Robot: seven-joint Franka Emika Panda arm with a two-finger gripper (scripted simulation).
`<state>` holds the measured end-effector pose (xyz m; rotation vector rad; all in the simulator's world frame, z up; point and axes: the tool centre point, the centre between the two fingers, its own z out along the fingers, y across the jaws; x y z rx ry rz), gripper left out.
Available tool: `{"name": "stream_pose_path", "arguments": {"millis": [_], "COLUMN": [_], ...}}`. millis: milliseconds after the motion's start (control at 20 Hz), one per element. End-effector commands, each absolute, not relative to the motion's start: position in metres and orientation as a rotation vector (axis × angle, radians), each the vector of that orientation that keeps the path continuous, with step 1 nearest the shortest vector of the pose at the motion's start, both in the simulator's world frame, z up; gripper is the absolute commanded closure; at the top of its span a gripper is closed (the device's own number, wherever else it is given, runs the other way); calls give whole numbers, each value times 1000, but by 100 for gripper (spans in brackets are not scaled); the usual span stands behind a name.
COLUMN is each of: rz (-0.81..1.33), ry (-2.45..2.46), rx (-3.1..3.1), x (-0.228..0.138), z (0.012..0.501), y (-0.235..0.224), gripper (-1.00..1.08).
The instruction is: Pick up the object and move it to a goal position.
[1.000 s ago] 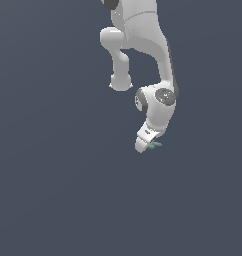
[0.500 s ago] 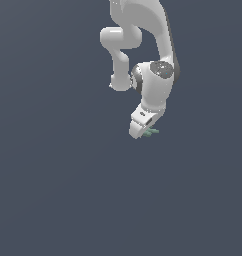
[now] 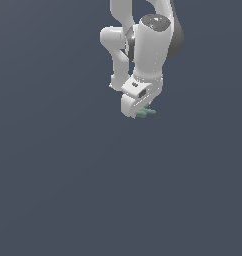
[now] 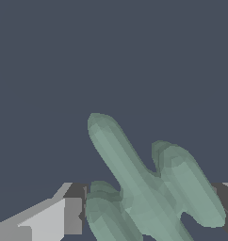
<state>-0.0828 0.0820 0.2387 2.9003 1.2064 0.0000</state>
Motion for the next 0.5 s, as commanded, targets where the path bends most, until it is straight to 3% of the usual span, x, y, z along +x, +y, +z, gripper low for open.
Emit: {"name": "stream_pose_path", "arguments": {"millis": [0,450], "rz": [1,2], "ry": [1208,1209], "rx": [2902,2903], "x": [-90,-110], "z": [267,363], "y": [73,41], "gripper": [108,108]}}
